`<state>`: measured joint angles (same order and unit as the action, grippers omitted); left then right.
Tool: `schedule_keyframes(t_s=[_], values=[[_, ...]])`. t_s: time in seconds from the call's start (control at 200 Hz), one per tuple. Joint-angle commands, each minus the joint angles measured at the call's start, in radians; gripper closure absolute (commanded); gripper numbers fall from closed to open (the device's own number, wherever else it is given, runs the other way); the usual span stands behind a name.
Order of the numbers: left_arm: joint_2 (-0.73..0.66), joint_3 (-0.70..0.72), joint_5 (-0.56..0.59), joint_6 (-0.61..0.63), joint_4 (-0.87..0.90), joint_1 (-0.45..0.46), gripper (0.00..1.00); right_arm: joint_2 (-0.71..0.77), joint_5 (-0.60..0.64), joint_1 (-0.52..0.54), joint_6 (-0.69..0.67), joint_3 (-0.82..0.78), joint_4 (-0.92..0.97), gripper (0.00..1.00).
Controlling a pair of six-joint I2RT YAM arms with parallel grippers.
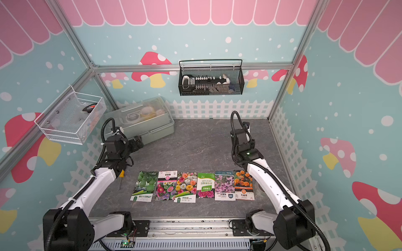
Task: Arrange the seed packets in a row
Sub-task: Reset both arms
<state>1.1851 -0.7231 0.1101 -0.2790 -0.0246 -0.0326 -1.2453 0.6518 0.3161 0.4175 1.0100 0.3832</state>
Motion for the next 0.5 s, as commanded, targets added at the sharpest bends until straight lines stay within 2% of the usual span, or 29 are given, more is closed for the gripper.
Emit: schedule_keyframes(t_s=[0.0, 0.115, 0.19, 0.275, 0.39, 0.495], values=[[0.025, 0.084, 0.023, 0.083, -0.191, -0.014, 0.01, -0.035, 0.083, -0.052, -0.051, -0.024, -0.064, 0.44], [0.074, 0.139, 0.027, 0.128, -0.286, -0.020, 0.01, -0.092, 0.164, -0.077, -0.141, -0.079, -0.184, 0.40], [0.093, 0.168, 0.033, 0.175, -0.343, -0.022, 0.01, -0.106, 0.124, -0.101, -0.193, -0.134, -0.279, 0.29], [0.117, 0.188, 0.053, 0.187, -0.388, -0.029, 0.01, -0.113, 0.111, -0.124, -0.198, -0.208, -0.386, 0.25], [0.139, 0.188, 0.017, 0.177, -0.386, -0.036, 0.01, -0.137, 0.087, -0.148, -0.211, -0.256, -0.477, 0.20], [0.150, 0.229, -0.001, 0.160, -0.472, -0.036, 0.01, -0.140, 0.080, -0.156, -0.248, -0.306, -0.577, 0.13]])
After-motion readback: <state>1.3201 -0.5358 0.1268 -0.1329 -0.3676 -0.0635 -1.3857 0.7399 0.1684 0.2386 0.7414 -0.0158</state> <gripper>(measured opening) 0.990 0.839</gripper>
